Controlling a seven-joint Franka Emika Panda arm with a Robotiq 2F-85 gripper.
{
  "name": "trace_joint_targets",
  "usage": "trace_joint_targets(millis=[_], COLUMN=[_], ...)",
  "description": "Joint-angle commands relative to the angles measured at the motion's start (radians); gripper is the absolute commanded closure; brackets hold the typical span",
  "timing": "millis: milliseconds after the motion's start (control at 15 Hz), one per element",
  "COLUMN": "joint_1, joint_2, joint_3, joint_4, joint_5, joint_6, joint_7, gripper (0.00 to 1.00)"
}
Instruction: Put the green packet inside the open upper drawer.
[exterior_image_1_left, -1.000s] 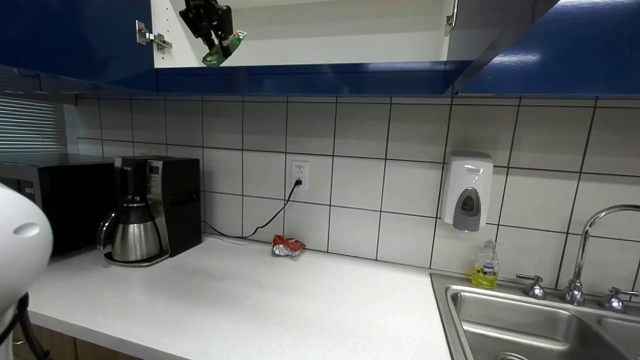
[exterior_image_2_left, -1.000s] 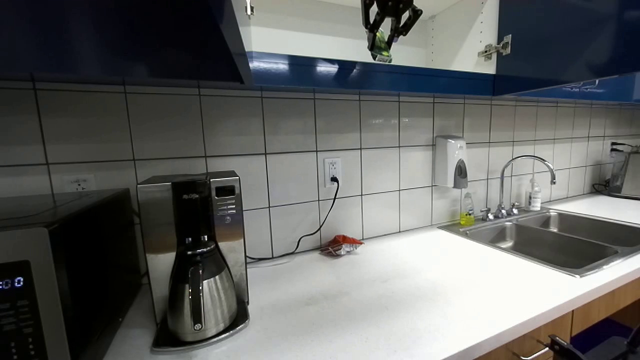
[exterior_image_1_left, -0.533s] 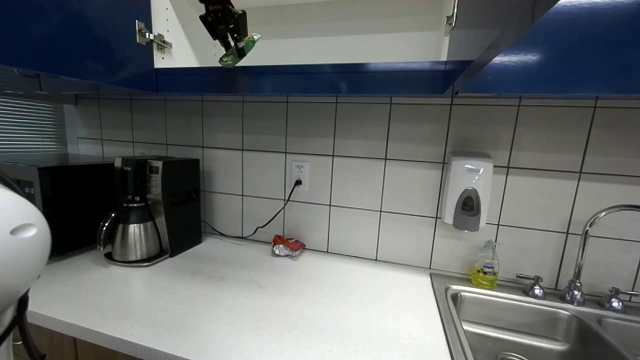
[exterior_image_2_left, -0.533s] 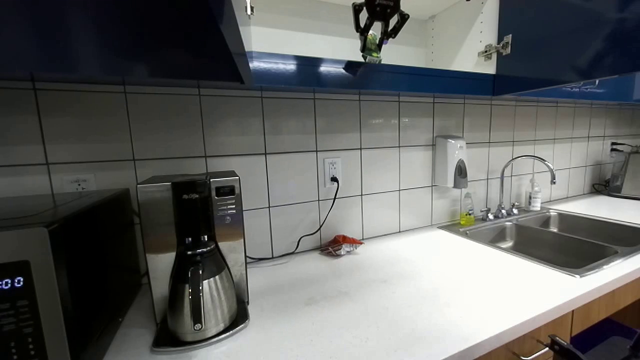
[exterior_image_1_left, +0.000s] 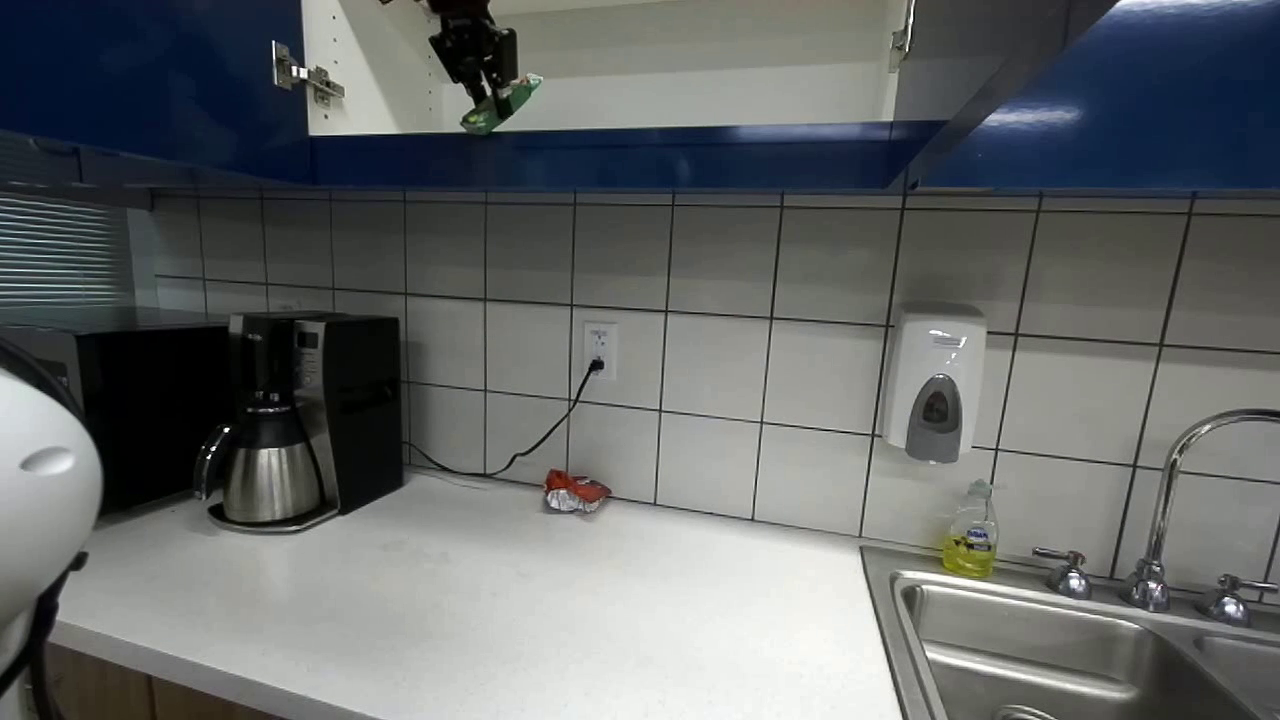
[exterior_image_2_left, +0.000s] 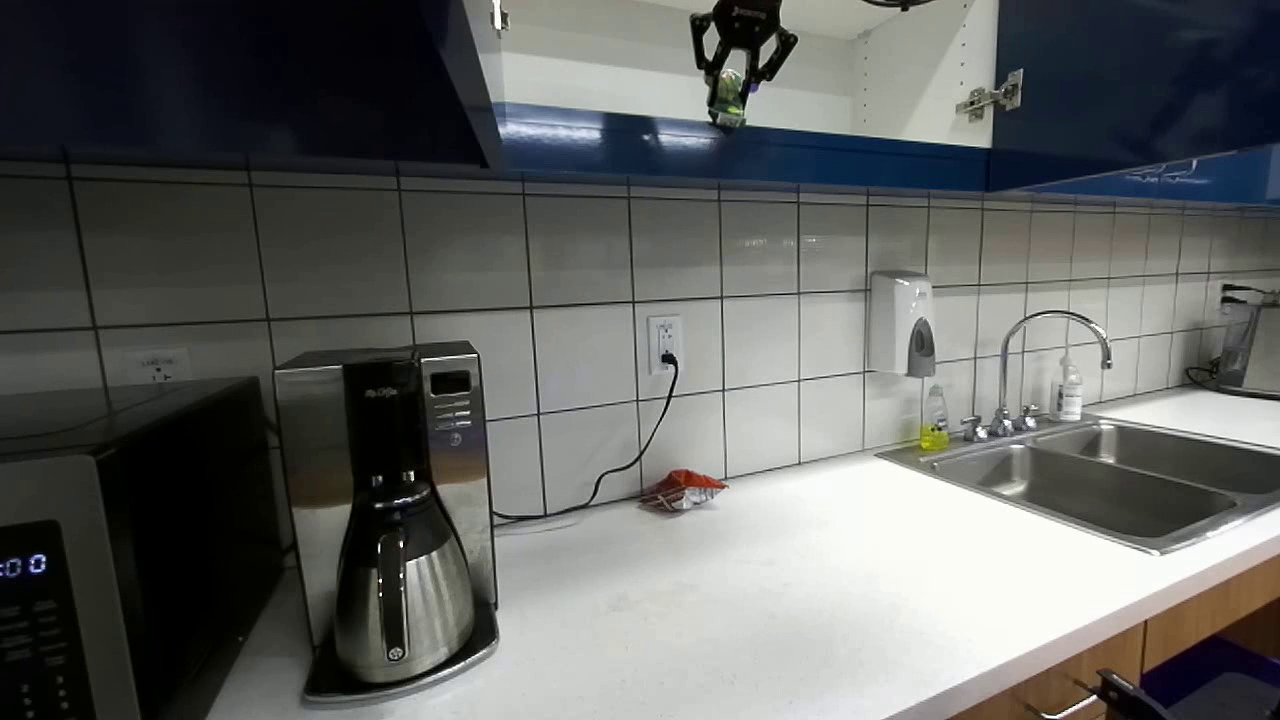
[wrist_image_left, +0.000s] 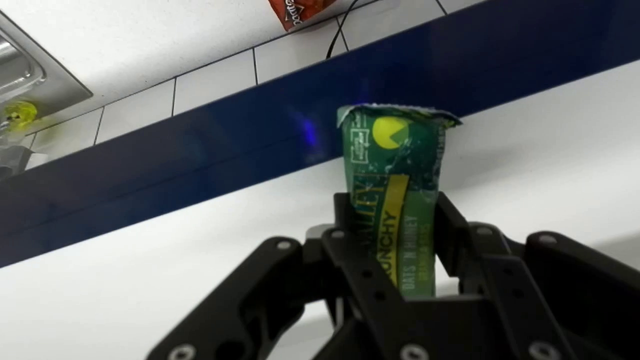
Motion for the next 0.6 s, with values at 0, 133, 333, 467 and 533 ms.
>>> trace_joint_targets(millis=[0, 133, 333, 467, 533], joint_1=[0.015, 0.018, 0.025, 0.028, 0.031], joint_2=[0.085, 0.101, 0.139, 0.164, 0.175], joint_3=[-0.01, -0.019, -0.03, -0.038, -0.041], joint_4=[0.13, 0.191, 0.253, 0.287, 0.299], joint_5=[-0.024, -0.022, -0.028, -0.037, -0.043], joint_6=[-0.069, -0.123, -0.151, -0.168, -0.173], joint_7=[0.039, 0.036, 0.041, 0.048, 0.054], gripper=[0.84, 0.84, 0.84, 0.84, 0.84])
